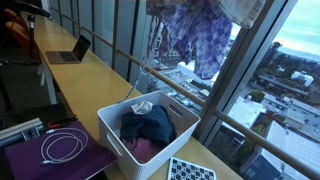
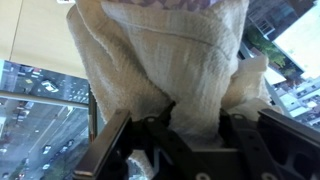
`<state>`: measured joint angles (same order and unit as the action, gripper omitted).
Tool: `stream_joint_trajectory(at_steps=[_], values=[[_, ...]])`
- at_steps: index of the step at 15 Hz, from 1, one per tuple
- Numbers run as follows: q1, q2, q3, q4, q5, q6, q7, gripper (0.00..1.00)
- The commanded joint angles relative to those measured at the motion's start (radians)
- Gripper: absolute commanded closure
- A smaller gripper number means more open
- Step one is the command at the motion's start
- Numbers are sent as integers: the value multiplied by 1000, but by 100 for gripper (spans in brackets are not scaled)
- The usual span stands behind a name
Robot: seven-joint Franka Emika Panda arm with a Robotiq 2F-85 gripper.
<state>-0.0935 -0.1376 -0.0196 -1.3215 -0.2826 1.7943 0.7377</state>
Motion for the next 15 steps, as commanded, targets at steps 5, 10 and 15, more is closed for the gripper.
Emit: stream_joint_trajectory(at_steps=[5,10,15], values=[[1,88,5,177,-38,-70,-44,93],[13,80,15,67,-34,-15,-26,93],[26,58,24,-157,-9,67,-9,93]])
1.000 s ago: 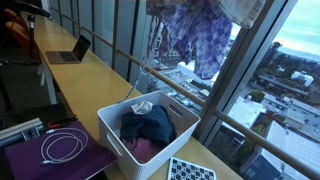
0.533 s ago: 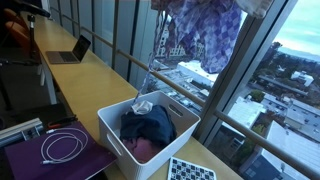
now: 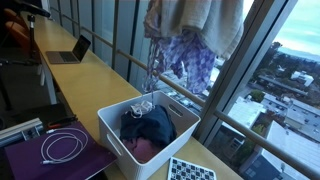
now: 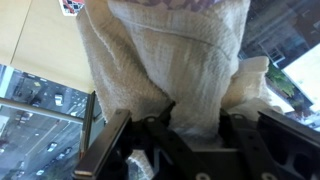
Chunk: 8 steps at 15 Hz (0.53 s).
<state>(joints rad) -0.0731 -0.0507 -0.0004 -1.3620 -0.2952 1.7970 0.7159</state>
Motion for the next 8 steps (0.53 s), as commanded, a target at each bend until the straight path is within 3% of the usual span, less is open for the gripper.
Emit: stream_joint_trajectory(at_steps=[1,8], values=[[9,-32,7,-158,3,82,17,93],[37,-26,10,-411,11,222,39,93]])
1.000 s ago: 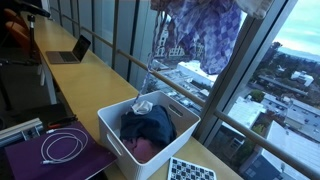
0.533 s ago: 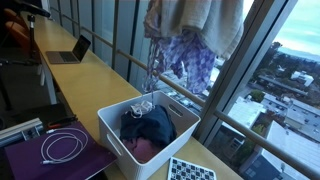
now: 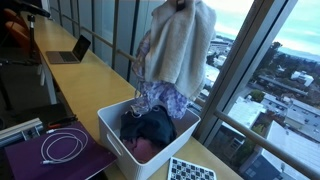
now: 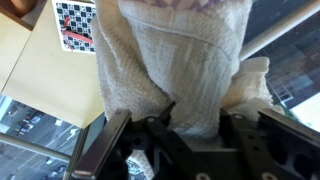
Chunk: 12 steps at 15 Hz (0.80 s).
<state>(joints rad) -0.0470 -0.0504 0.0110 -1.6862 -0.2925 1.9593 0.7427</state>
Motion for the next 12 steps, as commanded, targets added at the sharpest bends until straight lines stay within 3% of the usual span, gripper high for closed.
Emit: stream_joint_trajectory(at_steps=[1,12], values=[[13,-25,-2,-110,9,71,15,93],[2,-10,-20,-340,4,230,26,93]])
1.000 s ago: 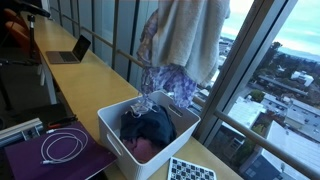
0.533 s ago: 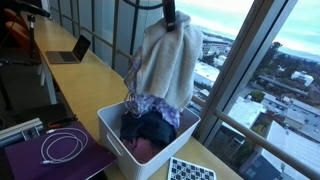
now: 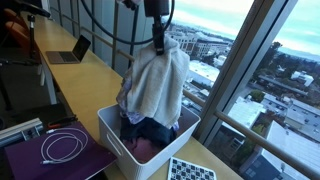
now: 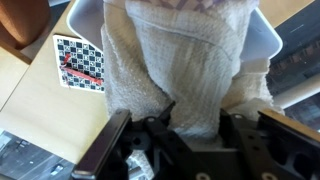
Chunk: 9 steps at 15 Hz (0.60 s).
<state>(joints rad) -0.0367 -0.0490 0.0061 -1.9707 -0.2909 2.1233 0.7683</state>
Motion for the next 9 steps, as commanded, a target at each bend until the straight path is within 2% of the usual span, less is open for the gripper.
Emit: stream_joint_trajectory(at_steps=[1,6,9], values=[[-13,-9,-21,-73,0,86,-3,93],[-40,35,-48,-110,-96,191,15,93],[-43,106,-61,-100,-143,259,22,93]])
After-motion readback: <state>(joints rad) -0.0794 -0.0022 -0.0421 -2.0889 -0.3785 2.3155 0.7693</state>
